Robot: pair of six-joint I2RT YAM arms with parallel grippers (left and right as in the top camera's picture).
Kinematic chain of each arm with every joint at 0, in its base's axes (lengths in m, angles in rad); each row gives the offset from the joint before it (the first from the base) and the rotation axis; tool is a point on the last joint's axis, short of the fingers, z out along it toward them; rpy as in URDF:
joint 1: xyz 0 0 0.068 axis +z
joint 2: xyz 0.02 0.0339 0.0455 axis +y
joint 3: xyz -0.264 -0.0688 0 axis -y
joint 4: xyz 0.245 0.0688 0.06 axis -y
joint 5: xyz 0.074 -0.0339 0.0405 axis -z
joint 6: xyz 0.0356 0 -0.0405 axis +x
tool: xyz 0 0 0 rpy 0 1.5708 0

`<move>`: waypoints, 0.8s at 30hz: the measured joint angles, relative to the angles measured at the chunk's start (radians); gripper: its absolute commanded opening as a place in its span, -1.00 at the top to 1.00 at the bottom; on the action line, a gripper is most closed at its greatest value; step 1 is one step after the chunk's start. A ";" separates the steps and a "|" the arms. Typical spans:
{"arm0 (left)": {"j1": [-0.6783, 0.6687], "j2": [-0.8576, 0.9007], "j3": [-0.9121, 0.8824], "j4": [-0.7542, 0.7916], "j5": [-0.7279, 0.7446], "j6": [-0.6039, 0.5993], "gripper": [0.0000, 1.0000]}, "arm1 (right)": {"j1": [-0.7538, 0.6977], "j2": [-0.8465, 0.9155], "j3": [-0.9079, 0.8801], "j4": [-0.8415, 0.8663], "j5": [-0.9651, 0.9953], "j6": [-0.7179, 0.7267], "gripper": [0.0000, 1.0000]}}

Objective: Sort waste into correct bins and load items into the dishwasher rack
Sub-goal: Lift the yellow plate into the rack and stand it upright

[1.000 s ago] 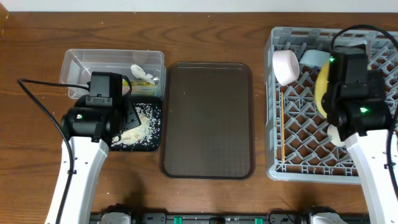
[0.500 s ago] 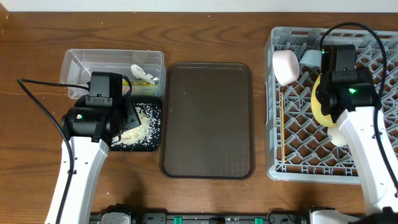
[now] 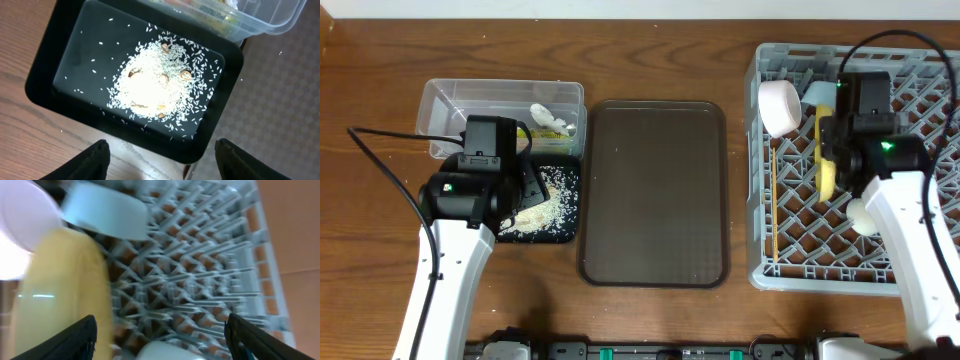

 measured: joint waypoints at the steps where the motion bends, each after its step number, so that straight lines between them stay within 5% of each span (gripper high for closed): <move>1: 0.000 0.000 0.000 0.006 0.000 0.000 -0.45 | 0.000 -0.019 0.000 0.003 -0.030 0.014 -0.68; 15: 0.000 0.000 0.000 0.195 0.073 0.080 -0.54 | -0.036 -0.180 -0.001 -0.127 -0.393 0.074 -0.79; 24: 0.000 0.000 -0.001 0.004 0.126 0.109 -0.62 | -0.036 -0.179 -0.047 -0.241 -0.505 0.153 -0.83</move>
